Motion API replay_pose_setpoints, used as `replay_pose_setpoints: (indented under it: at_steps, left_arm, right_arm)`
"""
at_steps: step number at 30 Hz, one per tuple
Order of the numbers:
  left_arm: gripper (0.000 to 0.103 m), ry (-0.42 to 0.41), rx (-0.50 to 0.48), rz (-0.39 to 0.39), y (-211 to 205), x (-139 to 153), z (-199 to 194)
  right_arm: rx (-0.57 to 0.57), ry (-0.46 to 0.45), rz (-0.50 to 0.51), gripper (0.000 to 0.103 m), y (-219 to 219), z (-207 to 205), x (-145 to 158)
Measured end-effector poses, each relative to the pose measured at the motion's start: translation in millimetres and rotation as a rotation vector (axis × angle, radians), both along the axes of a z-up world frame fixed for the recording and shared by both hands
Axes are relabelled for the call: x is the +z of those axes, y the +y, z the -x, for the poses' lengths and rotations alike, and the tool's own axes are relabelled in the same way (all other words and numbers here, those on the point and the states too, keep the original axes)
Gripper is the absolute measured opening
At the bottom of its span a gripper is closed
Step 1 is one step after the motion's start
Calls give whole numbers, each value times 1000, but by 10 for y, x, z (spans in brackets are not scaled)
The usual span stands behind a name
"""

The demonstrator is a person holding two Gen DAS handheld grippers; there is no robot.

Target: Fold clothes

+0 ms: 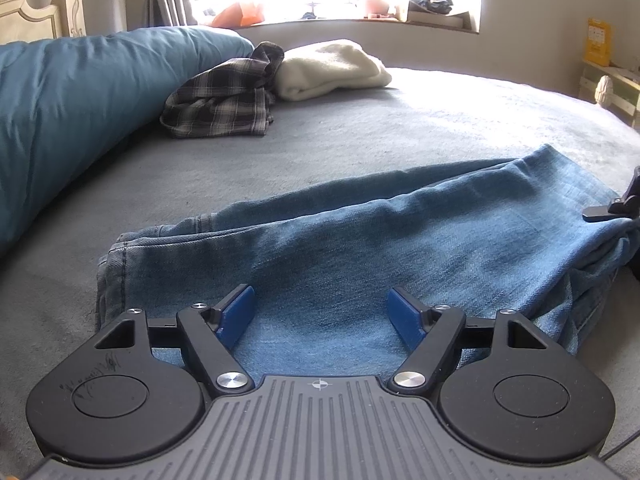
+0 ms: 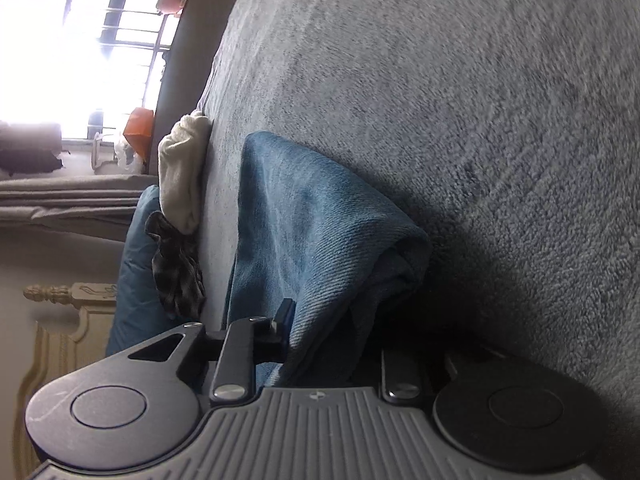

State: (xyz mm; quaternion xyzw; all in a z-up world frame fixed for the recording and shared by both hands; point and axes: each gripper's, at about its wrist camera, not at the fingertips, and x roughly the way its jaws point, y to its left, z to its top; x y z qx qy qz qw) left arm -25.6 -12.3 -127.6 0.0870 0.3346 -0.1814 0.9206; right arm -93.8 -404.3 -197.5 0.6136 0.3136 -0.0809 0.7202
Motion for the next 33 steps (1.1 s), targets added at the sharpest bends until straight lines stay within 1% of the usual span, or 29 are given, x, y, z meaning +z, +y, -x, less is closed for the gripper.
replay_pose_setpoints:
  at_steps: [3,6,7,9,12,13,15,17,18,20,21,23,27,29,31,33]
  left_arm:
    - [74,-13,-5,16,70,53,12]
    - [74,-70,-6,84,199,202,40]
    - [74,-90,-16,97,215,250,42]
    - [74,-105,-68,95,158,309,18]
    - [74,-132,-195,36,-81,303,24]
    - [74,-147,-247,15,-174,287,42]
    - [74,-174,-333,-29,-353,229,91]
    - [74,-173,-401,-74,-509,129,147]
    - [71,-186,-426,-104,-569,67,200]
    - [71,-240,-459,-176,-658,-68,346]
    - [71,-261,-470,-198,-680,-110,393]
    - [71,-280,-478,-209,-672,-132,424]
    - [73,-267,-487,-192,-613,-25,385]
    - [73,-251,-476,-167,-593,45,320]
    - [73,-210,-451,-119,-586,92,182]
    - [73,-118,-402,-68,-582,56,-13]
  right_arm:
    - [31,-13,69,19,47,-27,126]
    - [62,-26,139,17,94,-55,253]
    - [73,-31,162,17,109,-64,295]
    - [94,-40,208,17,141,-82,379]
    - [125,-53,277,17,187,-109,505]
    - [130,-61,285,17,194,-112,528]
    - [144,-74,309,17,208,-124,582]
    - [163,-79,339,17,234,-144,631]
    - [172,-81,354,17,247,-154,655]
    - [186,-81,358,17,258,-174,643]
    - [188,-72,358,17,256,-173,611]
    - [192,-55,359,17,251,-173,547]
    - [159,-38,298,17,163,-113,389]
    - [152,-34,283,17,140,-90,341]
    - [152,-40,279,18,135,-76,329]
    - [158,-45,290,18,142,-80,339]
